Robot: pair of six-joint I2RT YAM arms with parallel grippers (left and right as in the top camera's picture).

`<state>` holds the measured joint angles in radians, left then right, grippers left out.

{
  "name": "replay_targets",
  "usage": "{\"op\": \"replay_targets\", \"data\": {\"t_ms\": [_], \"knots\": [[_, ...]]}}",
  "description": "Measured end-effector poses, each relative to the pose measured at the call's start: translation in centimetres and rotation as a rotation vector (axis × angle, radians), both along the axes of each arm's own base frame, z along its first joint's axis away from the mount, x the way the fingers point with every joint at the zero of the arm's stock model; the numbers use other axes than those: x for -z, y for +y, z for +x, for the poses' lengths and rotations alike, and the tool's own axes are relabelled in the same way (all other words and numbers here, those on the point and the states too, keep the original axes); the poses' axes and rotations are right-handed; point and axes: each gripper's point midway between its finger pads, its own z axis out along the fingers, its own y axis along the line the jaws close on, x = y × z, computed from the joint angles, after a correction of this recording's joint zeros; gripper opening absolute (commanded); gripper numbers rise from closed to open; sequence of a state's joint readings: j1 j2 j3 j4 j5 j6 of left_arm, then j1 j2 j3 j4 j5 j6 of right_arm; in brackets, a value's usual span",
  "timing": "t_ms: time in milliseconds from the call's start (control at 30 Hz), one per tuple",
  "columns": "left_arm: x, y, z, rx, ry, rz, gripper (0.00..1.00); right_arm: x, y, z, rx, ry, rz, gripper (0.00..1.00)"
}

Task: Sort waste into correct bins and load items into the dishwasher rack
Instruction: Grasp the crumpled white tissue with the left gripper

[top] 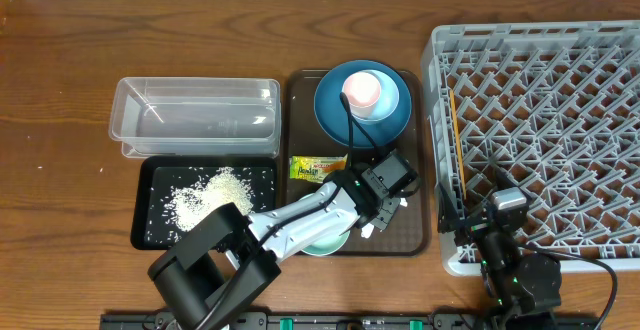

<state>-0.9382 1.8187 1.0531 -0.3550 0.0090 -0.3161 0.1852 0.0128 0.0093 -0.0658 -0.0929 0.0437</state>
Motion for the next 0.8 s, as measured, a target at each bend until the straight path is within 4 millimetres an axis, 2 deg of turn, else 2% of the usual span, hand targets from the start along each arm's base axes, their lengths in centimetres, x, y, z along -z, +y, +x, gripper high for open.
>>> {"op": "replay_targets", "data": {"t_ms": [200, 333, 600, 700, 800], "knots": [[-0.1, -0.1, -0.1, 0.003, 0.006, -0.009, 0.06, 0.0, 0.0, 0.0, 0.0, 0.0, 0.0, 0.99], [-1.5, -0.4, 0.1, 0.006, -0.017, -0.038, 0.06, 0.0, 0.0, 0.0, 0.0, 0.0, 0.0, 0.99], [-9.3, -0.9, 0.9, -0.003, -0.14, -0.198, 0.06, 0.0, 0.0, 0.0, 0.0, 0.0, 0.0, 0.99], [-12.3, 0.7, 2.2, -0.054, -0.21, -0.231, 0.06, 0.0, 0.0, 0.0, 0.0, 0.0, 0.0, 0.99], [-14.8, 3.5, 4.3, -0.148, -0.295, -0.226, 0.07, 0.0, 0.0, 0.0, 0.0, 0.0, 0.0, 0.99]]}}
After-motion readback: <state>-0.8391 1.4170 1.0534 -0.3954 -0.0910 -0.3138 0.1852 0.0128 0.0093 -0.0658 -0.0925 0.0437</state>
